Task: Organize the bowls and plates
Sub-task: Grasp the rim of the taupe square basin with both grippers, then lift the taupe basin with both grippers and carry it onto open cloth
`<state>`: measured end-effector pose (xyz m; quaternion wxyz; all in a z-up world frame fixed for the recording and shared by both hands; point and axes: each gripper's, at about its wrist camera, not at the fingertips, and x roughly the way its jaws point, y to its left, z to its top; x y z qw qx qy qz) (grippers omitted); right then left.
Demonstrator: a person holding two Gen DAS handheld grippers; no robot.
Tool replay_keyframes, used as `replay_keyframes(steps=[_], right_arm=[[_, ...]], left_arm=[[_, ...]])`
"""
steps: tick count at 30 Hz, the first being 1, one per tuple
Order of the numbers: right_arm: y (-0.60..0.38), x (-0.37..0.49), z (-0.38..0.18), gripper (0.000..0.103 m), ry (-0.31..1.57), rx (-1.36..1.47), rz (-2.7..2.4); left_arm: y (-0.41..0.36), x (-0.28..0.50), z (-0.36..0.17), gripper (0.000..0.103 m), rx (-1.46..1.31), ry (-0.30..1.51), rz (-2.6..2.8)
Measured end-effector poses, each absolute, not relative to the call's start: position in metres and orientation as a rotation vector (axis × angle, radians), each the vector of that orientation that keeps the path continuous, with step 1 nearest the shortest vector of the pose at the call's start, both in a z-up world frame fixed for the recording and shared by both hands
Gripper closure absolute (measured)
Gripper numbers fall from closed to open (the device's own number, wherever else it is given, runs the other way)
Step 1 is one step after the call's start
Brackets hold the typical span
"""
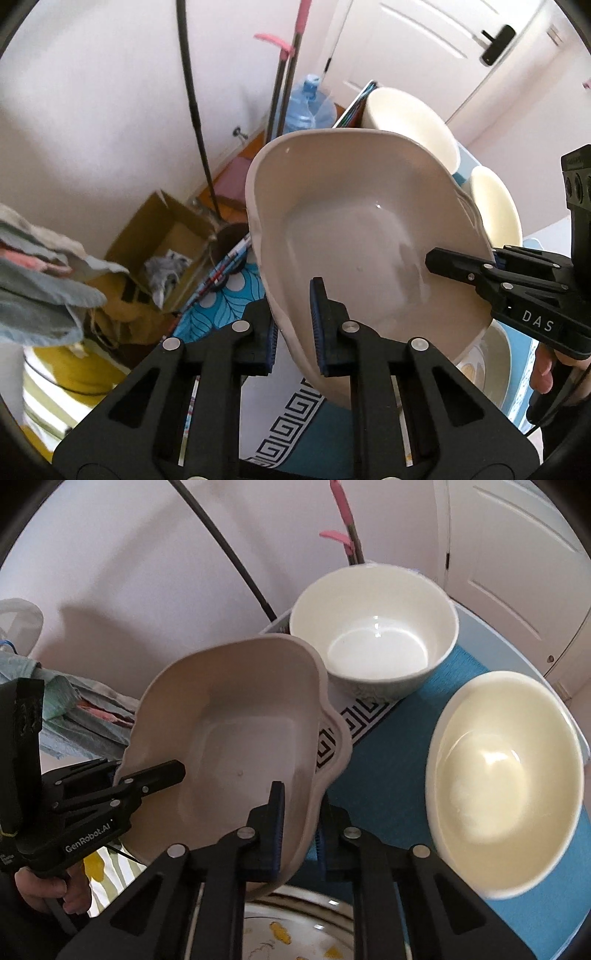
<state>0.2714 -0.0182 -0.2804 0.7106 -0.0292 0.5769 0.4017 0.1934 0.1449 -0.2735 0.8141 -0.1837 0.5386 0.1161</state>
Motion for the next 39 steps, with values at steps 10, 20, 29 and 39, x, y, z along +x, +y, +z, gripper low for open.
replay_keyframes(steps=[10,20,29,39], right_arm=[[-0.086,0.229,-0.213,0.089,1.105,0.071,0.772],[-0.229,0.153,-0.169,0.089,1.027,0.160,0.484],[-0.347,0.087,-0.185,0.089,1.036,0.255,0.256],[-0.407,0.059,-0.251,0.089,1.089,0.332,0.137]], left_arm=[[0.080,0.181,-0.195,0.089,-0.225,1.026,0.135],[-0.069,0.166,-0.157,0.089,-0.126,0.986,-0.145],[-0.191,0.150,-0.179,0.089,-0.059,1.038,-0.345],[-0.263,0.150,-0.244,0.089,0.027,1.143,-0.437]])
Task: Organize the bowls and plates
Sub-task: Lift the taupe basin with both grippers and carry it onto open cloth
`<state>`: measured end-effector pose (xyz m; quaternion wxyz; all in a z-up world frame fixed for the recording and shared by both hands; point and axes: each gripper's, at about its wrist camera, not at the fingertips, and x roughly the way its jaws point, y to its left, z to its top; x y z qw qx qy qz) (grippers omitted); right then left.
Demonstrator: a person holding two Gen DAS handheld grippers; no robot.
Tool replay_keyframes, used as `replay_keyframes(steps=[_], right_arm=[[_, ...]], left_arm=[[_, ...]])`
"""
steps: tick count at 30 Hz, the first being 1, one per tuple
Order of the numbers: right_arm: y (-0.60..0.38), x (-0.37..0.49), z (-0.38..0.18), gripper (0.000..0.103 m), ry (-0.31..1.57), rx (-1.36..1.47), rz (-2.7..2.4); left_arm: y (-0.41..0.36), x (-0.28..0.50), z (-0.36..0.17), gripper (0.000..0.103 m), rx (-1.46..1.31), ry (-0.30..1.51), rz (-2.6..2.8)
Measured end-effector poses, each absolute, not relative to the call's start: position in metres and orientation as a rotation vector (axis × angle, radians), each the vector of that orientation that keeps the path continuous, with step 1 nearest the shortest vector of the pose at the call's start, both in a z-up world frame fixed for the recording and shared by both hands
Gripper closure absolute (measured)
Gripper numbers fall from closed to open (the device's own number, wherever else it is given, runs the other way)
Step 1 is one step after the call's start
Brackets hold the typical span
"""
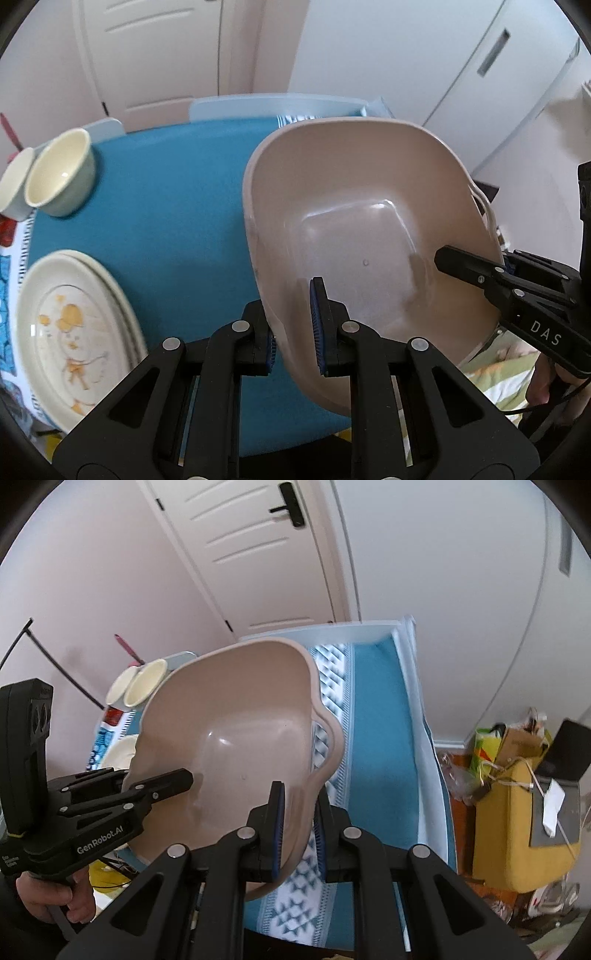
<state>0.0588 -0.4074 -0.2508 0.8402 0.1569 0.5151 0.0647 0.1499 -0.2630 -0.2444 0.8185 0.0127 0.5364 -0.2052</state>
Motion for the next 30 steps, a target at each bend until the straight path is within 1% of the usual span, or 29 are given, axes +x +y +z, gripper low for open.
replay_keyframes(steps=[9,14,22,24,25,26,27,28,29,30], right_arm=[[-0.416,0.040,-0.302,0.089,1.124,0.361,0.138],[-0.414,0.038,-0.311,0.089,1.140,0.372,0.140],[-0.415,0.036,-0.315,0.089,1.143,0.399,0.138],[-0.416,0.037,-0.316,0.089,1.149,0.406,0.130],[-0.416,0.038,-0.317,0.089,1.153,0.412,0.125],[-0.417,0.039,-0.318,0.089,1.155,0.423,0.127],[-0.418,0.039,-0.319,0.088,1.157,0.428,0.115],[-0.418,0.039,-0.320,0.083,1.157,0.428,0.108],[-0.419,0.039,-0.320,0.077,1.157,0.434,0.101],[-0.421,0.038,-0.321,0.073,1.157,0.445,0.096]], left_arm=[[-0.275,0.155,-0.288,0.089,0.082,1.181,-0.415],[-0.271,0.155,-0.306,0.089,0.098,1.195,-0.409],[-0.279,0.159,-0.317,0.089,0.139,1.209,-0.392],[-0.281,0.159,-0.320,0.087,0.158,1.219,-0.380],[-0.281,0.159,-0.321,0.084,0.164,1.219,-0.380],[-0.282,0.159,-0.321,0.071,0.171,1.219,-0.377],[-0.283,0.158,-0.322,0.044,0.182,1.216,-0.371],[-0.284,0.158,-0.321,0.029,0.192,1.202,-0.363],[-0.283,0.156,-0.318,0.013,0.194,1.182,-0.359],[-0.282,0.155,-0.314,0.012,0.191,1.153,-0.360]])
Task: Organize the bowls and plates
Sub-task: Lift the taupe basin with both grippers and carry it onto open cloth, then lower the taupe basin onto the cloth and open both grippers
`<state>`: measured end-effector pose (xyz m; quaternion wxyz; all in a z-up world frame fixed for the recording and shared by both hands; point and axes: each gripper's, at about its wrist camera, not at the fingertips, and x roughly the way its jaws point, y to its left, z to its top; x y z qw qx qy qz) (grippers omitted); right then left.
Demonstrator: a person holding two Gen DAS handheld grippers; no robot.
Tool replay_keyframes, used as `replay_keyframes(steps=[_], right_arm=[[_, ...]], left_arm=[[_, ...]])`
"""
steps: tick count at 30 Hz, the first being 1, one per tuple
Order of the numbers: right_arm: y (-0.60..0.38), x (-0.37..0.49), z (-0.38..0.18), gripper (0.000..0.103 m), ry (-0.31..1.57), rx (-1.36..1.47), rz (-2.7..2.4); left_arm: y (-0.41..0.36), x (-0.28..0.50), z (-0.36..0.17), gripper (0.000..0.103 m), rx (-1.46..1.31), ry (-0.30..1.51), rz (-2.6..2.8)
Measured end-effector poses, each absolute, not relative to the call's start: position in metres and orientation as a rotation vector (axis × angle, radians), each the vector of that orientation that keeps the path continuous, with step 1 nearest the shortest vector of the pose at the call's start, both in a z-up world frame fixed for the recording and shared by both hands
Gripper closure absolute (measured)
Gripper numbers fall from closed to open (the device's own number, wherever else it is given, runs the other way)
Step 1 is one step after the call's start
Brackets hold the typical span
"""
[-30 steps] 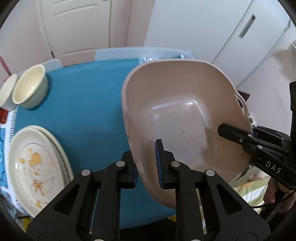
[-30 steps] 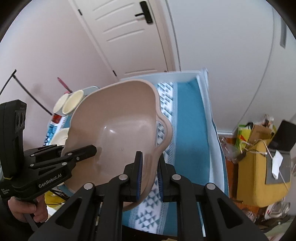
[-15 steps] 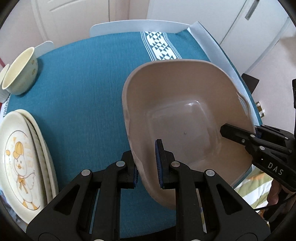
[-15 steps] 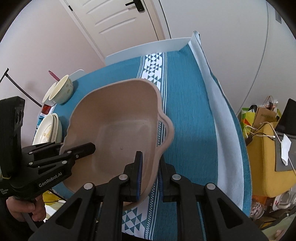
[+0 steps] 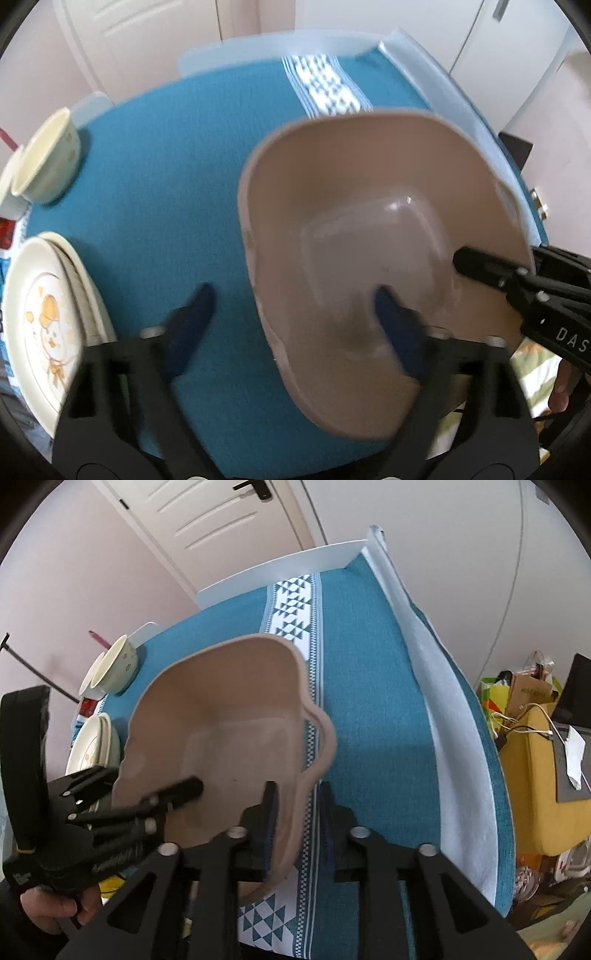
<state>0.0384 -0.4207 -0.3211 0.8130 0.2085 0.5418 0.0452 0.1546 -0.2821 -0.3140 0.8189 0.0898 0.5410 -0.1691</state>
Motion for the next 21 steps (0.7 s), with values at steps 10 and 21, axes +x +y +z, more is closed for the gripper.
replay_keyframes(steps=[10,21], right_arm=[[-0.431,0.031,-0.281,0.058,1.105,0.448,0.046],[-0.374,0.055,-0.152,0.001,0.888,0.325,0.237]], left_arm=[[-0.266,0.145,-0.276,0.012,0.181,1.142,-0.369],[-0.167,0.132,-0.132,0.000,0.094,0.868,-0.120]])
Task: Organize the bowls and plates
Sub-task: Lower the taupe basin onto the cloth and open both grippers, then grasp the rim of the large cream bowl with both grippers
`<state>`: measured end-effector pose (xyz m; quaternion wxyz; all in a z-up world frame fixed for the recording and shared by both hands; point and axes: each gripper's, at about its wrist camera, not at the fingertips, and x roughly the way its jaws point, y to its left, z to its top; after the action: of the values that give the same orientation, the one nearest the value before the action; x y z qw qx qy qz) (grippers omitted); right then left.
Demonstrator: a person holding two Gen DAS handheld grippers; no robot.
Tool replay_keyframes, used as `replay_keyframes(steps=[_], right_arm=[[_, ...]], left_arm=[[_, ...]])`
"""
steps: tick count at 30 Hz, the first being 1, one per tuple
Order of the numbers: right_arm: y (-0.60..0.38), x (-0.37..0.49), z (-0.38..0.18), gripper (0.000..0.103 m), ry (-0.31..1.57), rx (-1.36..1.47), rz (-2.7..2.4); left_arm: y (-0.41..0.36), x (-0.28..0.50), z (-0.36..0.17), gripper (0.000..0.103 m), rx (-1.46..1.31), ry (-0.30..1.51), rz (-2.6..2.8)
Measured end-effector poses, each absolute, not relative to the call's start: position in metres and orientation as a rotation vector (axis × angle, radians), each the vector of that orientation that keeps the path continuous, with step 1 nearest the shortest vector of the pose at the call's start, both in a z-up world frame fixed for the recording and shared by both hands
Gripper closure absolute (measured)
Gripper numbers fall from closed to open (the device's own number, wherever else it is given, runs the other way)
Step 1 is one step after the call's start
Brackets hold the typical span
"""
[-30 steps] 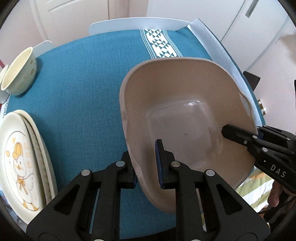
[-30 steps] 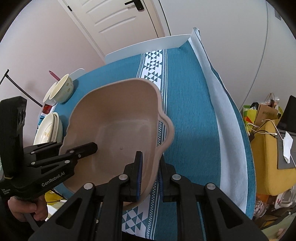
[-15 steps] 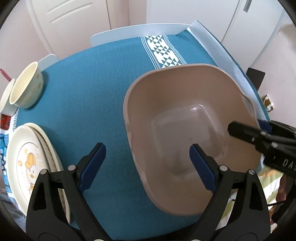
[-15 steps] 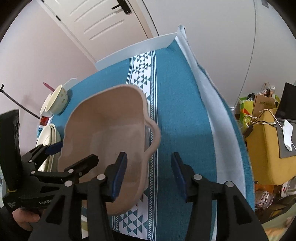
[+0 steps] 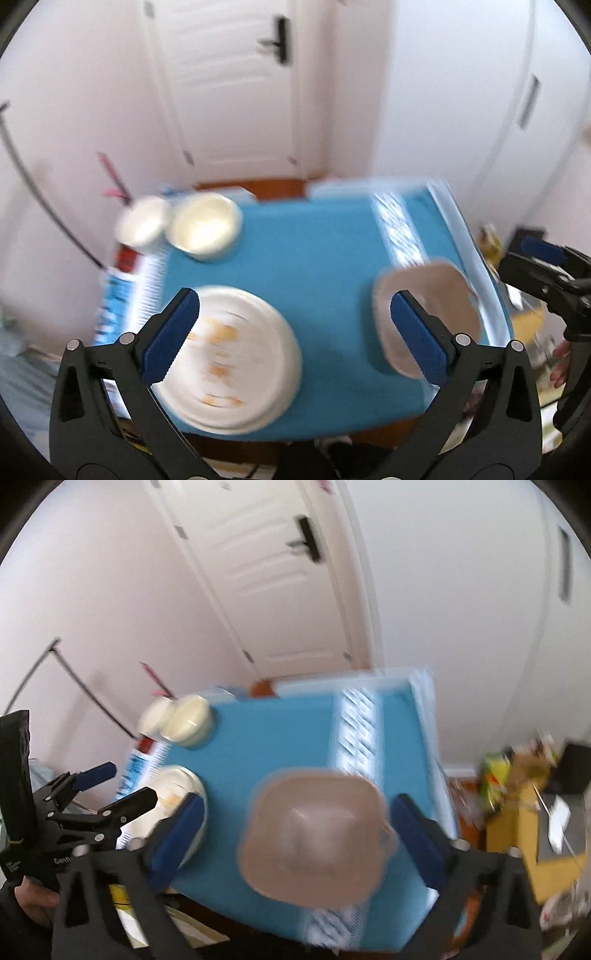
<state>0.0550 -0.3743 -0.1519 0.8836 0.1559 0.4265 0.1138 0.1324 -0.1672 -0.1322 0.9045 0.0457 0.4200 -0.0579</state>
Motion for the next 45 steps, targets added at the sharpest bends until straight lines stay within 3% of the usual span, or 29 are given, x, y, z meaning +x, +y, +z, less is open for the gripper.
replay_keyframes(steps=[8,15,28,31,38,41,44,45], right_arm=[[-0.293,0.100,-0.112,0.001,0.849,0.135,0.342],[-0.240,0.147,-0.101,0.001,0.854,0.133,0.290],[-0.169,0.279,-0.179,0.001,1.161,0.132,0.341],[-0.156,0.299,-0.208,0.008,1.239,0.095,0.363],[-0.145,0.330,-0.267,0.036,1.378,0.120,0.422],[-0.142,0.334,-0.286,0.047,1.416,0.126,0.445],[-0.140,0.337,-0.299,0.056,1.445,0.129,0.460],[-0.139,0.338,-0.301,0.058,1.450,0.131,0.468]], left_arm=[[-0.070,0.161,-0.114,0.000,-0.024,0.900,0.009],[0.007,0.191,-0.118,0.000,-0.039,0.907,0.046],[0.071,0.292,-0.193,0.000,-0.258,1.146,-0.080],[0.067,0.311,-0.221,0.002,-0.309,1.194,-0.077],[0.049,0.340,-0.278,0.027,-0.390,1.297,-0.058],[0.042,0.346,-0.293,0.047,-0.408,1.325,-0.059],[0.032,0.351,-0.306,0.055,-0.403,1.355,-0.074],[0.029,0.351,-0.308,0.064,-0.399,1.357,-0.076]])
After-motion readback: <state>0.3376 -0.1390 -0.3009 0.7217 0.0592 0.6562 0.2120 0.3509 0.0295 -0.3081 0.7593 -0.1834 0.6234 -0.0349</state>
